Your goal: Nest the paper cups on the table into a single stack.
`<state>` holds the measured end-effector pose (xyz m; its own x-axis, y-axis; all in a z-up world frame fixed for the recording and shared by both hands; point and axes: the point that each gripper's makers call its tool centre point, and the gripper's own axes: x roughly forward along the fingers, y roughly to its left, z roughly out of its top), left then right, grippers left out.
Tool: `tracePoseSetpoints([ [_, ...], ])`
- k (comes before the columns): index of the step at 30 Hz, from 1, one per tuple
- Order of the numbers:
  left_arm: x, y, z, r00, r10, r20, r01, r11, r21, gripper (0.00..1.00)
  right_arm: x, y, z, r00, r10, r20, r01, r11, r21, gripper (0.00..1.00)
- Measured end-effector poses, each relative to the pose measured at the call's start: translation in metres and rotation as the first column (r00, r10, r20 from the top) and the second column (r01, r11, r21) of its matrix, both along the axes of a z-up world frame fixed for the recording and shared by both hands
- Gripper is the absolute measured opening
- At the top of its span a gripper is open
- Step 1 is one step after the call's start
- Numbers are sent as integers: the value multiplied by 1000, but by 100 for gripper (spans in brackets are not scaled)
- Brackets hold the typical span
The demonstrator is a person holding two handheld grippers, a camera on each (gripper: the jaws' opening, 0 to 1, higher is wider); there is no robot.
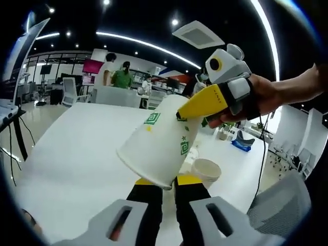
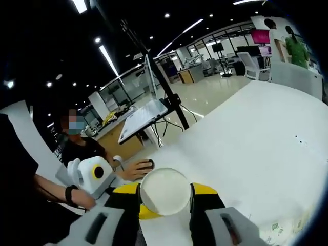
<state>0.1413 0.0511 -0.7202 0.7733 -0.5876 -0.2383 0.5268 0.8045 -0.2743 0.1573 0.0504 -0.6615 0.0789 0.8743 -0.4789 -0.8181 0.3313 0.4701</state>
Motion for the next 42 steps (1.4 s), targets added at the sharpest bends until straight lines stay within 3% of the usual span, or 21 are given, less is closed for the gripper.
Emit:
tracePoseSetpoints([
  [11, -6, -5, -3, 999, -42, -4, 42, 999, 21, 0, -1, -5, -5, 999, 45, -10, -45, 999, -5, 37],
  [18, -8, -7, -9, 998, -58, -13, 59, 996, 71, 0, -13, -7, -14, 996, 77, 37, -74, 994, -77, 41],
  [27, -11, -2, -22, 997, -36, -63, 43, 992, 115, 0, -7, -10, -13, 990, 80, 119, -66, 991, -119, 43],
  [36, -12, -5, -27, 996, -58, -70, 67, 988, 140, 0, -26, -2, -20, 984, 138, 113, -121, 983, -141, 45],
  [42, -15, -3, -29, 995, -59, -75, 70, 986, 152, 0, -24, -3, -23, 985, 138, 103, -123, 982, -140, 45],
])
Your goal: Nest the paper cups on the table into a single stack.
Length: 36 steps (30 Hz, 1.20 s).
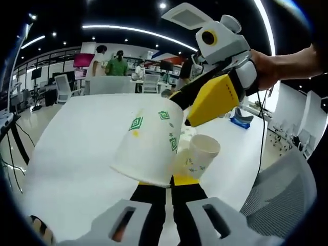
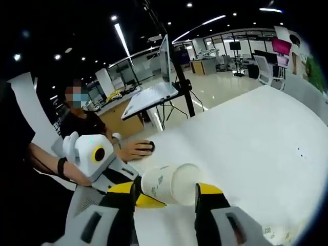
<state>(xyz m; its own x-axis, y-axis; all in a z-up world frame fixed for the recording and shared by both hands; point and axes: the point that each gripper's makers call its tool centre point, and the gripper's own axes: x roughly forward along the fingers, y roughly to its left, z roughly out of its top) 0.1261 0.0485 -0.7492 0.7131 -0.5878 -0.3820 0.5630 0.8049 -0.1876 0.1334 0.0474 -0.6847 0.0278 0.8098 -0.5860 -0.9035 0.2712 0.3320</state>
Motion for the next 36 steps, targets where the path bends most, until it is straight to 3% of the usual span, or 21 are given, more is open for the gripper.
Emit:
tracePoseSetpoints([
  [13, -2, -7, 13, 1000, -12, 23, 12, 1000, 0, 4, -2, 0, -3, 999, -24, -29, 24, 1000, 13, 44],
  [20, 0, -4, 15, 999, -1, 33, 1, 1000, 6, 5, -1, -3, -3, 995, -61, -79, 64, 997, 38, 43],
  [32, 3, -4, 27, 999, 10, 33, -9, 1000, -27, 15, -10, -7, -9, 991, -85, -105, 88, 996, 27, 43],
  [36, 1, -7, 26, 999, -13, 29, 13, 1000, -10, 19, -9, -8, -10, 990, -91, -105, 95, 995, 30, 43],
])
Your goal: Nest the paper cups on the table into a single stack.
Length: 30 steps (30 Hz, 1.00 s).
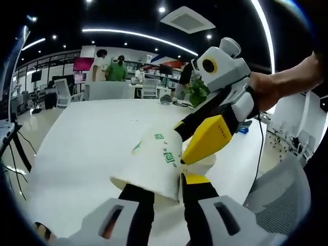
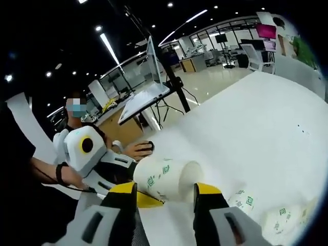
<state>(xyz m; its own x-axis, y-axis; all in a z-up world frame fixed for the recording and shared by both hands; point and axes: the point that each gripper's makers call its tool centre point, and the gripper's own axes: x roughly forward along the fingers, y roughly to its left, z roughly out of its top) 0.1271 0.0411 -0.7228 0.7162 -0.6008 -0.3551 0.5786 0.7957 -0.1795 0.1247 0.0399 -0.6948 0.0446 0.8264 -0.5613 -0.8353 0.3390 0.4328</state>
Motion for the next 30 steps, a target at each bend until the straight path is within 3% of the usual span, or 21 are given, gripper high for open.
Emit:
tracePoseSetpoints([
  [9, -2, -6, 9, 1000, -22, 22, 23, 1000, -13, 14, -3, 1, -2, 1000, -3, -4, 3, 1000, 3, 42],
  [11, 0, -7, 7, 999, -26, 24, 26, 1000, -4, 13, -12, 6, 3, 999, 19, -41, -17, 999, 41, 29],
  [13, -1, -10, 7, 999, -28, 25, 28, 1000, 11, 12, -15, 9, 6, 999, 25, -29, -24, 998, 51, 25],
  [23, -3, -14, 6, 999, -46, 19, 45, 998, 34, 0, -14, 4, 1, 999, 29, -39, -27, 999, 40, 27],
  [27, -3, -19, 6, 997, -73, 16, 72, 996, 54, 0, -10, -4, 3, 1000, 15, -19, -15, 1000, 27, 28],
  [30, -2, -23, 5, 995, -98, 17, 96, 992, 87, 0, -3, -17, 11, 999, -18, 30, 18, 1000, 16, 31],
])
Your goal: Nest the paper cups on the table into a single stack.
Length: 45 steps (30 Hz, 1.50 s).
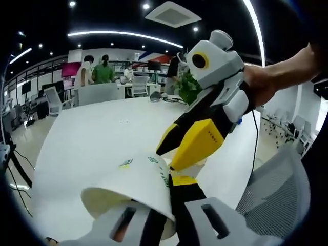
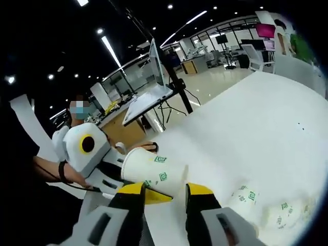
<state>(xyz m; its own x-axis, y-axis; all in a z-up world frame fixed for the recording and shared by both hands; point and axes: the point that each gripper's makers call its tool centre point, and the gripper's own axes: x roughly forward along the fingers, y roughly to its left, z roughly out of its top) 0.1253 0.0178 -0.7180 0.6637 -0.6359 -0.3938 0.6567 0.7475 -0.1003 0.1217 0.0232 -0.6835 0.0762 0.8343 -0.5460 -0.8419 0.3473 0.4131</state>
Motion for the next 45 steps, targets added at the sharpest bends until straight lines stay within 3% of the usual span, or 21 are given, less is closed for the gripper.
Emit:
tracePoseSetpoints([
  [2, 0, -3, 0, 1000, -10, 0, 10, 1000, 8, 0, 5, -10, 2, 999, -13, 47, 15, 1000, -25, 34],
  [7, 1, -11, -1, 999, -37, -5, 37, 999, 16, 0, 10, -30, 6, 994, -36, 102, 41, 998, -52, 46],
  [12, 1, -16, 0, 998, -66, -6, 66, 997, 30, 0, 12, -56, 8, 982, -63, 176, 80, 992, -93, 63],
  [16, 0, -22, 2, 996, -89, -8, 90, 995, 45, 0, 12, -75, 7, 972, -79, 220, 108, 987, -121, 70],
  [29, 2, -57, 9, 977, -212, -12, 212, 969, 128, 0, -3, -126, -10, 957, -177, 229, 215, 965, -152, 71],
  [37, -1, -84, -1, 949, -309, -66, 315, 920, 232, 0, -11, -147, -26, 953, -204, 225, 246, 953, -178, 71],
  [45, 4, -99, -9, 935, -339, -106, 355, 898, 261, 0, -19, -159, -32, 947, -248, 202, 282, 946, -161, 70],
])
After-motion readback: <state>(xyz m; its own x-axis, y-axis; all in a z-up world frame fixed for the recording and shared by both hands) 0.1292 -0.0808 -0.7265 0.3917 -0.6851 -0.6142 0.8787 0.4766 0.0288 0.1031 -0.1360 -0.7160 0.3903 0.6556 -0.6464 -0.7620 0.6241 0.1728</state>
